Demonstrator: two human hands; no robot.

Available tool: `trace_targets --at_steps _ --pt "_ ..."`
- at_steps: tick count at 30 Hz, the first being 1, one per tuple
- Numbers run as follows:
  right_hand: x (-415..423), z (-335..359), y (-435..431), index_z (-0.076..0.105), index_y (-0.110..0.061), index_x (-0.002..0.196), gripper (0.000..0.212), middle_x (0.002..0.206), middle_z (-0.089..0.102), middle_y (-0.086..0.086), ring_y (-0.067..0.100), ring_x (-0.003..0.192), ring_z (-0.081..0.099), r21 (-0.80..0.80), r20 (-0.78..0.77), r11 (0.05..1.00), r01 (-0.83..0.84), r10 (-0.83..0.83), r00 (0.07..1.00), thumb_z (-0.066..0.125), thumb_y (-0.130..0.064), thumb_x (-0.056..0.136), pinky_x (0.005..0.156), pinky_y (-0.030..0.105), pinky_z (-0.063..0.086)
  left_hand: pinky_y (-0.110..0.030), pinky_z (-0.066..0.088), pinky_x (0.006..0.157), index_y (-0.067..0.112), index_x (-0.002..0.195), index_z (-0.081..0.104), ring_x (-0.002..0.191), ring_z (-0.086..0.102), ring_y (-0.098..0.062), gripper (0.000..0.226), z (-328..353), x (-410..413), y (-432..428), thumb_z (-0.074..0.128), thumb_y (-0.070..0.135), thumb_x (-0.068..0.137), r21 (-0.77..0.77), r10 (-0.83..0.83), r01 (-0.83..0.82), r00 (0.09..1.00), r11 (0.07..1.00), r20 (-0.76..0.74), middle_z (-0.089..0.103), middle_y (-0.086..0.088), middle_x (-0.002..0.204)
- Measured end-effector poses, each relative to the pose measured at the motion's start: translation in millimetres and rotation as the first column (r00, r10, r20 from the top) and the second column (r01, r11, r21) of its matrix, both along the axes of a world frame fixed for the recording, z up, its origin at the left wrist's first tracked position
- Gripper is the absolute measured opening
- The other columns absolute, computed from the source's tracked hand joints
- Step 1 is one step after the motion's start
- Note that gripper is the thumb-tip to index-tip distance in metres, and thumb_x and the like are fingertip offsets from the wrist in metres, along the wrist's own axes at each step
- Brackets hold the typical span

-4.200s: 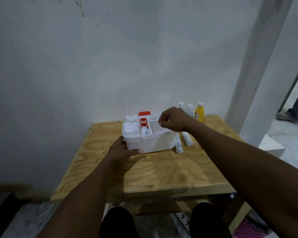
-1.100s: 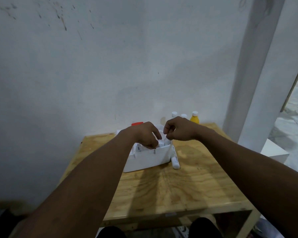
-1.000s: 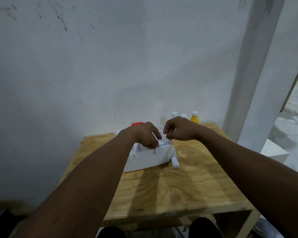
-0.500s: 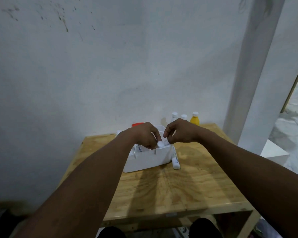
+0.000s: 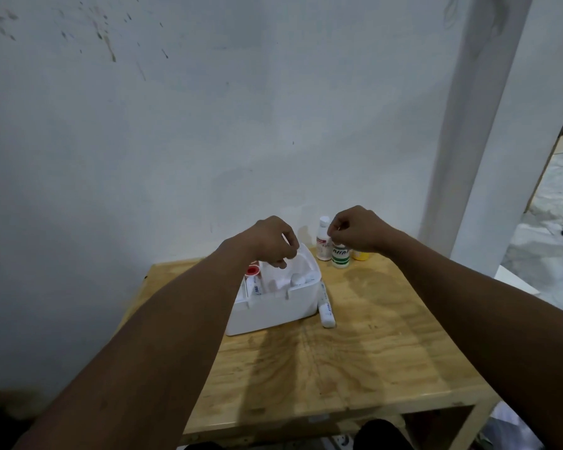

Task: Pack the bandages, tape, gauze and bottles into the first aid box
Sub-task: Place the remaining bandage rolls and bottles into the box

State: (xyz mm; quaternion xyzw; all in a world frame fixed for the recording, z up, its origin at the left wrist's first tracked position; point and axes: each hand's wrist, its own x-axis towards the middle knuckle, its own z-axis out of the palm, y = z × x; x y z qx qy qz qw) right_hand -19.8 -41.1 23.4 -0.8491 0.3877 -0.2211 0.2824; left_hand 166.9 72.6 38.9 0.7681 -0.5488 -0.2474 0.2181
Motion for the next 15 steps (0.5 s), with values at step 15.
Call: trace_targets --at_steps 15 --pt "30 -74 -7 0.062 -0.007 0.119 0.035 0.093 0.072 0.009 0.019 0.061 0.064 0.316 -0.411 0.945 -0.087 0.219 0.885 0.059 -0.021 0.087 0.059 0.036 0.058 -0.038 0.034 0.117 0.029 0.161 0.030 0.147 0.038 -0.029 0.074 -35 -8 -110 0.065 0.017 0.096 -0.021 -0.210 0.233 0.909 0.972 0.360 0.037 -0.009 0.162"
